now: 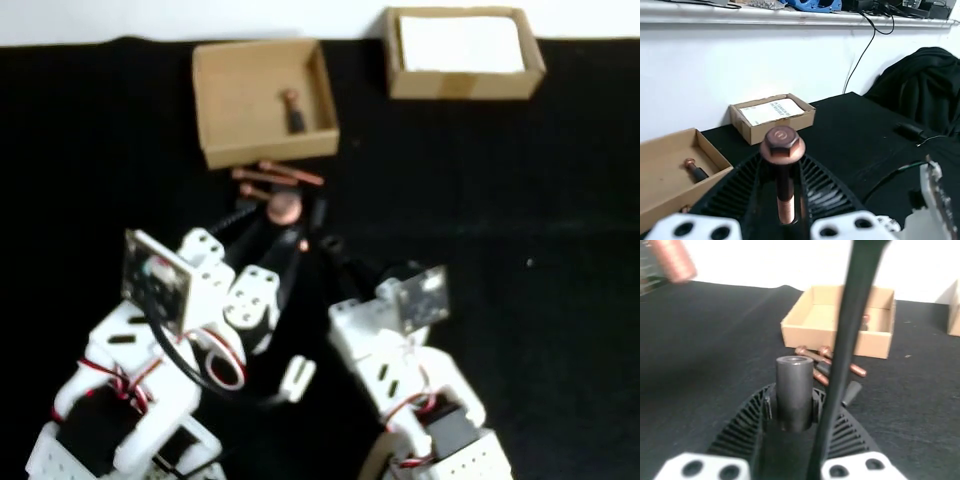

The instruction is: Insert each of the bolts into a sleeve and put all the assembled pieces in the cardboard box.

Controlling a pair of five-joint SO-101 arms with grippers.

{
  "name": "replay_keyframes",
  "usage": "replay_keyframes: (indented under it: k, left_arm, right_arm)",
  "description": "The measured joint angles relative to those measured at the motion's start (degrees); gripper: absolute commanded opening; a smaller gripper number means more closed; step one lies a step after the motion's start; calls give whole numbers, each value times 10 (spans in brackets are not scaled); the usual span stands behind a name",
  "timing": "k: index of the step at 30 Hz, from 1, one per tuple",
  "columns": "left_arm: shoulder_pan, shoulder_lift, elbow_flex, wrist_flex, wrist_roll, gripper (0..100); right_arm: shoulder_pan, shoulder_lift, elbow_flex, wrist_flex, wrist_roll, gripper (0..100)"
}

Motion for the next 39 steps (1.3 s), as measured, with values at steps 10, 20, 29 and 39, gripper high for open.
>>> replay_keyframes:
  k: [10,20,29,39]
  left_arm:
    - [0,114,-1,-54,10,9]
    - [1,126,-1,-54,10,9]
    - [-17,129,-1,-54,10,9]
    - [-46,223,-1,-55,11,9]
  right_arm:
    - [-28,0,0,-56,-17,6]
    - [-28,0,0,-60,-17,6]
    - [-28,0,0,-60,-17,6]
    - [-28,0,0,-60,-17,6]
